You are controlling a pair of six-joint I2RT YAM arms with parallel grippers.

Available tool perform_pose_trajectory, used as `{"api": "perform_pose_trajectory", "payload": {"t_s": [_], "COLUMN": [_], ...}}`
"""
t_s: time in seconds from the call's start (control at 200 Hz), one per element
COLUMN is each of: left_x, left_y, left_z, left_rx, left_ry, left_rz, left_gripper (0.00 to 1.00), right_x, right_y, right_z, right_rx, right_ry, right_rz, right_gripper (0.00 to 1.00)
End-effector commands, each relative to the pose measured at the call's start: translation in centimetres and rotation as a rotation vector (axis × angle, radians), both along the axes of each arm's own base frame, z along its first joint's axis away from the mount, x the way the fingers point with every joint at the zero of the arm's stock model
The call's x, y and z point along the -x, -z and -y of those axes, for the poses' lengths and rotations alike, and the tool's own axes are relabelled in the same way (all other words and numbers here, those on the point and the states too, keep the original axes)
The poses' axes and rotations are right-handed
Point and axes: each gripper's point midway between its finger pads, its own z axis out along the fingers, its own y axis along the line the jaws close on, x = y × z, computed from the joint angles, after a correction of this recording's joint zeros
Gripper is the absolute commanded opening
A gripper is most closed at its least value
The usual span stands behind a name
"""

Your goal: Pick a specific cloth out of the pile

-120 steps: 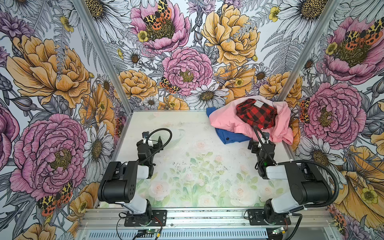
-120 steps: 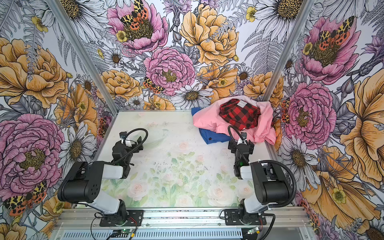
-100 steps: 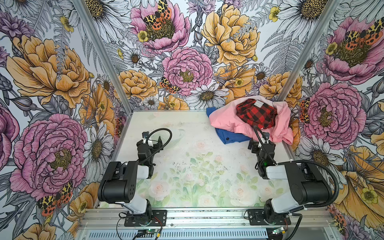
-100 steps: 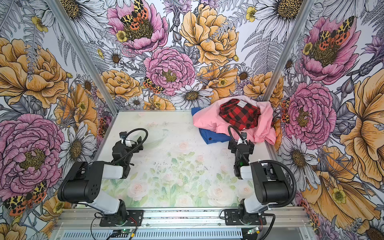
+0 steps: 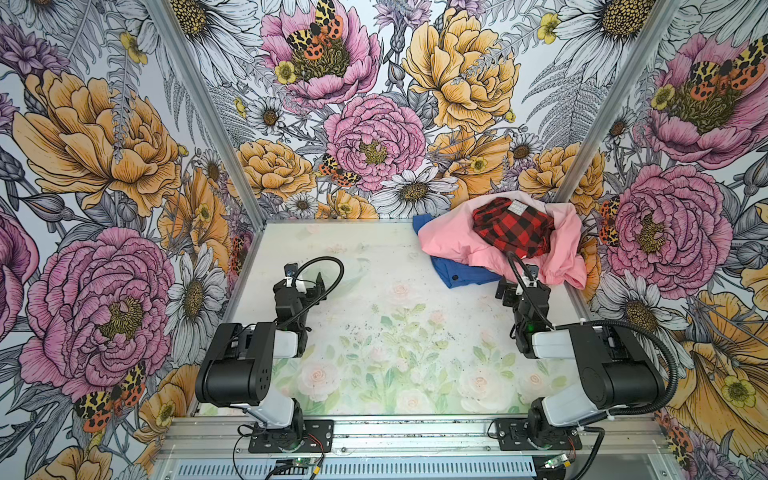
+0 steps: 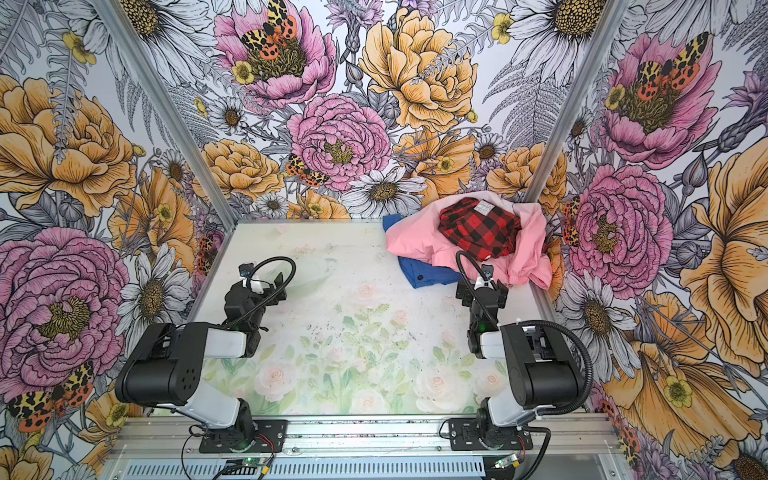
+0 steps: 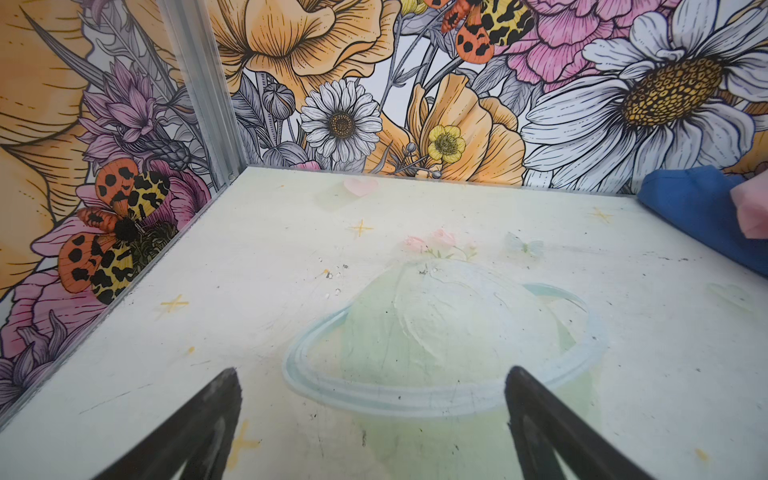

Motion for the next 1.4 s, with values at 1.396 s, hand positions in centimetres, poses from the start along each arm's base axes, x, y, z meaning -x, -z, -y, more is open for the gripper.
{"api": "perform_pose_trajectory", "payload": {"t_s": [1.396], "left_x": [10.3], "left_y": [-10.8], "left_z": [24.0], "left_rx": [-0.127], "left_ry": [0.919], "left_rz": [-0.417], "left_gripper": [0.99], "right_x": [-1.2], "right_y": [-1.8], "right_z": [-19.2], "right_rx": [-0.023], "right_ry": [-0.387], "right_rz": [-0.451], "right_gripper": [0.90]}}
